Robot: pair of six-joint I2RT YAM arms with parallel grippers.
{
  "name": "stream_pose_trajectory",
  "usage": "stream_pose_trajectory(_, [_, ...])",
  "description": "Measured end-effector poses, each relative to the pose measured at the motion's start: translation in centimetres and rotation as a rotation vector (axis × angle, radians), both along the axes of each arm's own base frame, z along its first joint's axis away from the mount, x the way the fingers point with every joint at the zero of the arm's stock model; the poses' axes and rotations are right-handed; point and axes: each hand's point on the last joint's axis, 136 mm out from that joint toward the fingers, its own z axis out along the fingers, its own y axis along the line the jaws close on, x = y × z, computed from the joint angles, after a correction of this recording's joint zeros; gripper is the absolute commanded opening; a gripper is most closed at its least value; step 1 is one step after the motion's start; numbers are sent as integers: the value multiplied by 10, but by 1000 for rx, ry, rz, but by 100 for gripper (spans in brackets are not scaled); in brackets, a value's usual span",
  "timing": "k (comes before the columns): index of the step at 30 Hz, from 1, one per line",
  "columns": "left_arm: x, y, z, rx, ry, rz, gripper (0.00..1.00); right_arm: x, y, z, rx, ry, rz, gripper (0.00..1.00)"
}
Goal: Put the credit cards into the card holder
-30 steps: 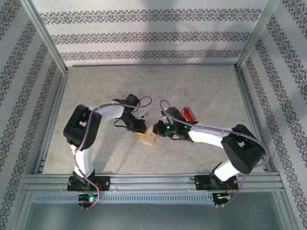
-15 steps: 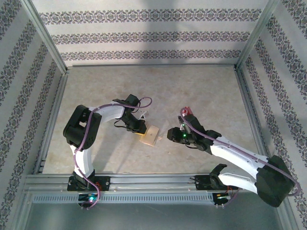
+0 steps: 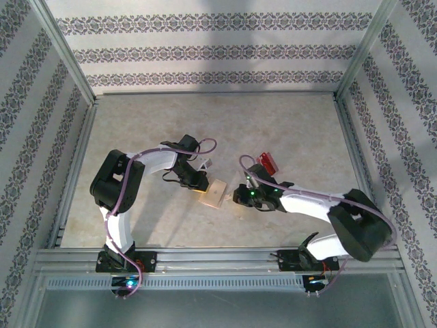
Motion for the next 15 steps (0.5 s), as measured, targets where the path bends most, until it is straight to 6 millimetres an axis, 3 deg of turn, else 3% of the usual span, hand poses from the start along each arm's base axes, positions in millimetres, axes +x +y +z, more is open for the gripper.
stream_pose_trajectory(7, [-2,-3,0,0,1,-9,12,11,41,12,90,-46,69,10])
stream_pose_trajectory(15, [-2,-3,0,0,1,-9,12,14,49,10,106,-49,81,9])
